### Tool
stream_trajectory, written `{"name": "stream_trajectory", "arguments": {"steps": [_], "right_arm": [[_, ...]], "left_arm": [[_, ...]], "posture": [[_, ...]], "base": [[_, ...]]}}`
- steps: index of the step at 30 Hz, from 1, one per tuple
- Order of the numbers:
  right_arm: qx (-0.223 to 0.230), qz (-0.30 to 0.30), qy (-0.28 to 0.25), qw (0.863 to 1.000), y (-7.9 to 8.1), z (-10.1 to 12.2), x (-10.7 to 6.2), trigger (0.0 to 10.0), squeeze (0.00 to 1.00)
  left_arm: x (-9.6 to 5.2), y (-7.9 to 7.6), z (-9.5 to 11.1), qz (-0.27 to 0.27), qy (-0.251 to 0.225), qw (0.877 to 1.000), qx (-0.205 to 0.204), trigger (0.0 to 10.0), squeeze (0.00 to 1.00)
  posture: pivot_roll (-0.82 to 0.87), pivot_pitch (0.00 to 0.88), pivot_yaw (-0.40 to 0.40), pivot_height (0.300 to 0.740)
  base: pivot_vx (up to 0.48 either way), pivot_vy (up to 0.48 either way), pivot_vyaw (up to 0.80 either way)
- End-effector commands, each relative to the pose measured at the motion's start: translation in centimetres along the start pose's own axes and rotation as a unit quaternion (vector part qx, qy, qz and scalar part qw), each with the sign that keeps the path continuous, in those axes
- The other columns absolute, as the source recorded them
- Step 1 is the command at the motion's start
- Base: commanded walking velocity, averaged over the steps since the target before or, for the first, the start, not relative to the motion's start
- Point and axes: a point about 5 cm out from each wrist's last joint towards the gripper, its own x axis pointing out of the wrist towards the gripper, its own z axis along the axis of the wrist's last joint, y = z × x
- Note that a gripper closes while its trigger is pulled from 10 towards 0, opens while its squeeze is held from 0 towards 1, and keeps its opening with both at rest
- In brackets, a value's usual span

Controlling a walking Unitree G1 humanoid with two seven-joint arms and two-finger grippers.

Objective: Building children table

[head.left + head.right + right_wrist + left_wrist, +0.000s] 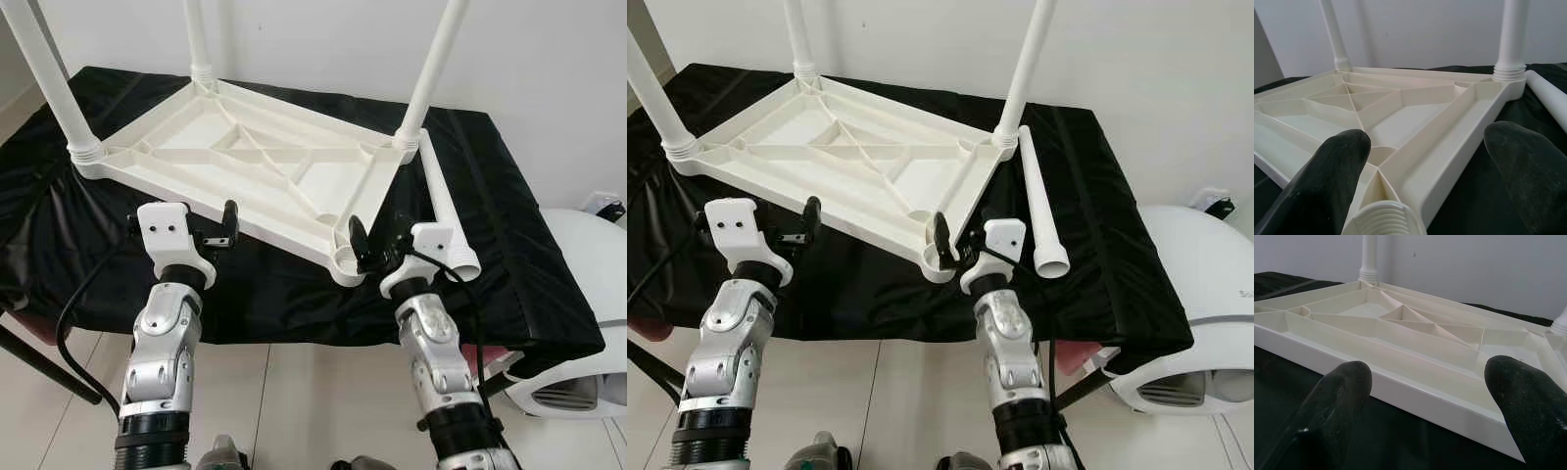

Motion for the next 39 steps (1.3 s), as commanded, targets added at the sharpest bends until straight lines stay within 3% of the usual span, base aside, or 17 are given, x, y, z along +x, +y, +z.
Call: {"name": "stream_trajectory", "arguments": {"steps": [1,9,19,25,32,35,39], "right_arm": [[-0.008,-0.011,0.006,1.000,-0.2,-0.2,-0.2,10.0,0.00],[-0.041,-0.020,0.003,0.999,-1.0,-0.1,-0.5,10.0,0.00],[-0.067,-0.012,-0.014,0.998,-2.3,0.6,-1.1,10.0,0.00],[-0.119,-0.016,-0.016,0.993,-3.2,0.6,-1.7,10.0,0.00],[-0.111,-0.032,-0.019,0.993,-3.6,0.6,-1.7,10.0,0.00],[-0.113,-0.053,-0.027,0.992,-3.9,0.9,-0.8,10.0,0.00],[-0.116,-0.056,-0.039,0.991,-4.6,1.5,0.2,10.0,0.00]], "left_arm": [[-0.3,0.3,-0.3,0.032,0.006,0.999,0.011,10.0,0.00],[-0.5,0.4,-1.1,0.022,0.012,0.998,0.058,10.0,0.00],[-0.2,0.6,-1.4,-0.030,0.031,0.997,0.058,10.0,0.00],[0.1,1.7,-1.1,-0.008,0.020,0.998,0.066,10.0,0.00],[0.0,1.9,-1.0,0.002,0.010,0.995,0.098,10.0,0.00],[0.0,1.1,-0.7,-0.022,-0.002,0.993,0.118,10.0,0.00],[-1.0,-0.8,-1.1,-0.084,0.004,0.992,0.091,10.0,0.00]], "posture": [[0.00,0.000,-0.019,0.740],[-0.03,0.000,-0.002,0.740],[-0.04,0.000,0.023,0.740],[-0.05,0.000,0.026,0.740],[-0.05,0.000,0.025,0.740],[-0.03,0.000,0.010,0.740],[-0.01,0.000,-0.007,0.740]], "base": [[0.000,0.000,0.00],[0.000,0.000,0.00],[0.000,0.000,0.00],[0.000,0.000,0.00],[0.000,0.000,0.00],[0.000,0.000,0.00],[0.000,0.000,0.00]]}}
